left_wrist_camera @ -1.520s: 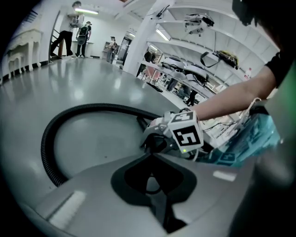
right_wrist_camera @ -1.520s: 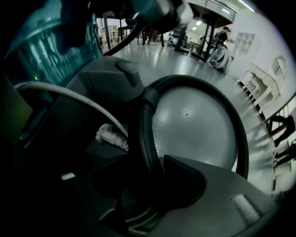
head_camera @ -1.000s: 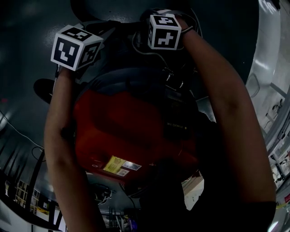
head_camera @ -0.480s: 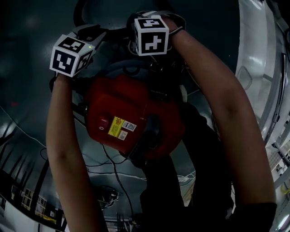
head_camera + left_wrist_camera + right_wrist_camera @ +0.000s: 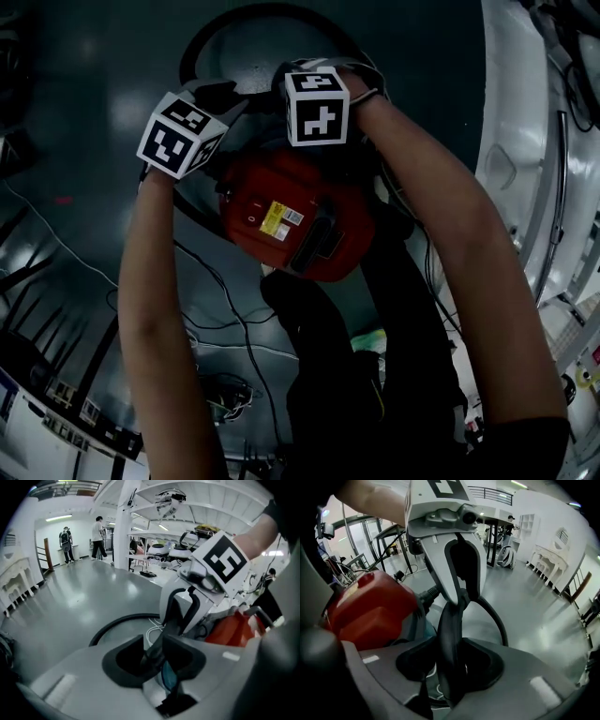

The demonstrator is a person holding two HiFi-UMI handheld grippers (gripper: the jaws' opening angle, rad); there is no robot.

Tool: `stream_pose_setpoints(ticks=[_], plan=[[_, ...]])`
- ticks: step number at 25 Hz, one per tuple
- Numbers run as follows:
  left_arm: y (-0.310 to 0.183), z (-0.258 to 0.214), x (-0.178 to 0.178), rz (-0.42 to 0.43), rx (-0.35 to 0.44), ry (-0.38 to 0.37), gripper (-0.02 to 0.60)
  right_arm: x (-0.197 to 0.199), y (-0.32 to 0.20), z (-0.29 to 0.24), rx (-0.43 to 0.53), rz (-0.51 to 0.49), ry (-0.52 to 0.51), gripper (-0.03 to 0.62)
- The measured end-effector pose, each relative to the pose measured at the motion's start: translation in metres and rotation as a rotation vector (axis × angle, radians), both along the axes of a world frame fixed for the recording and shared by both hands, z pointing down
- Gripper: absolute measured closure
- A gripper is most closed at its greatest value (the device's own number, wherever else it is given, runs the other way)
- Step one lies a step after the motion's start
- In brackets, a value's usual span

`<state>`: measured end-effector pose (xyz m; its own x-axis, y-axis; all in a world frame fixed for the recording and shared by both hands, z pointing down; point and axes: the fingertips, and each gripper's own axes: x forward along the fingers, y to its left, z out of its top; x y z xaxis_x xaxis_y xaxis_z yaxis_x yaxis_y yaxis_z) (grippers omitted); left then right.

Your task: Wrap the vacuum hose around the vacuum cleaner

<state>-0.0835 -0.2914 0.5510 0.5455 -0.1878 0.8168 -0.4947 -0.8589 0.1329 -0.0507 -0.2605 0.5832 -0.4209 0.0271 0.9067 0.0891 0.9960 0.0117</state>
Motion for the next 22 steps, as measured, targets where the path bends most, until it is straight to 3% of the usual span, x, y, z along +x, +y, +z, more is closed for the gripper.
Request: stream_pose_setpoints(ticks=[15,22], plan=[[0.077,-0.096,-0.066,-0.04,-0.08,0.024,0.445,-0.065,0.082,-0.103,-0.058,0.0,-0.018,0.427],[0.123,-0.11,-0.095,0.001,-0.109,0.017,0.448,-0.094,0.128,-0.119,-0.074,0.003,-0.012,0.428]])
